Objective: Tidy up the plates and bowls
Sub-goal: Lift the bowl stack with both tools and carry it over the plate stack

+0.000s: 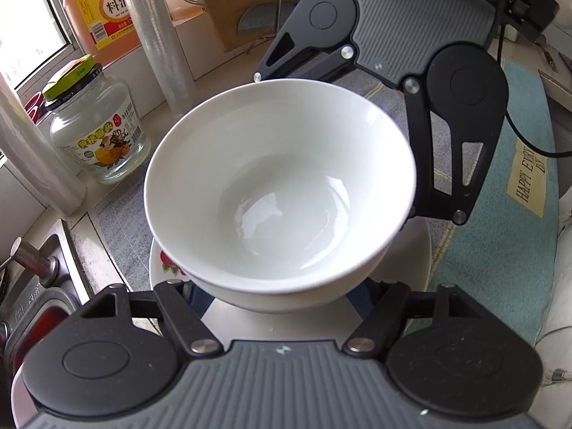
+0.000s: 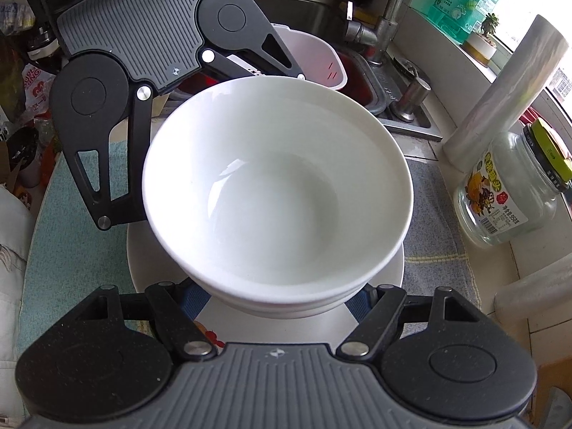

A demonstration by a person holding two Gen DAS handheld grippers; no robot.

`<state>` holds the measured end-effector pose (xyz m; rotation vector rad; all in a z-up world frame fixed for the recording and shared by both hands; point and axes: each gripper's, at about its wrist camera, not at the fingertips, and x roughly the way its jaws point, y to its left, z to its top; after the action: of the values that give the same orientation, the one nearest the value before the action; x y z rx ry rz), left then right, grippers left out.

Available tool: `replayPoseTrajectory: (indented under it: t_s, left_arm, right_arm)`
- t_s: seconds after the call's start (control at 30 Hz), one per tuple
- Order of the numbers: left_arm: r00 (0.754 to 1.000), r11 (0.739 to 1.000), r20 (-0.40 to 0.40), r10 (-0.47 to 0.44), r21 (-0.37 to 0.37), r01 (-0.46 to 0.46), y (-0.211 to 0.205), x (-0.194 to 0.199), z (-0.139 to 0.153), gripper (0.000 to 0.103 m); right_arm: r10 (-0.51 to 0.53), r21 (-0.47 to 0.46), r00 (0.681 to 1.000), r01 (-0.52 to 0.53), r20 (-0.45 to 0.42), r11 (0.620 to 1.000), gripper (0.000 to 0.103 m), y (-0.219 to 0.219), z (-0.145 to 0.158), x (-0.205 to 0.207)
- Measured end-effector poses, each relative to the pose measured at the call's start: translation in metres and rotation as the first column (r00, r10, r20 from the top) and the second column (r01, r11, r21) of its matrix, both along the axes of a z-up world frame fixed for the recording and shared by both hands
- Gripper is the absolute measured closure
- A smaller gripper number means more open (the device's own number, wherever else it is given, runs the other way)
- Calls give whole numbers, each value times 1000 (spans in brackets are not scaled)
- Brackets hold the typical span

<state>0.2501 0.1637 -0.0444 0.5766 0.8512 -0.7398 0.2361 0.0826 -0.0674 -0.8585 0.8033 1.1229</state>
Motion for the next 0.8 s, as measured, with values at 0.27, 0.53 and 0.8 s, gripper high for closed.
replayPoseTrajectory:
  t_s: [0.27, 0.53, 0.8]
  left_arm:
    - [1000, 1000, -11, -2, 1, 2, 0, 4, 0, 29]
    - [999, 1000, -33, 14, -14, -15, 2, 7, -2, 27]
    - [999, 999, -29, 25, -22, -26, 2, 5, -1, 25]
  right_arm:
    - [-9, 4, 1000, 9, -13, 1000, 22, -1, -1, 2]
    - [-17, 7, 1000, 17, -15, 1000, 20, -1, -2, 3]
    - [-33, 32, 999, 34, -42, 999, 11, -2, 1, 3]
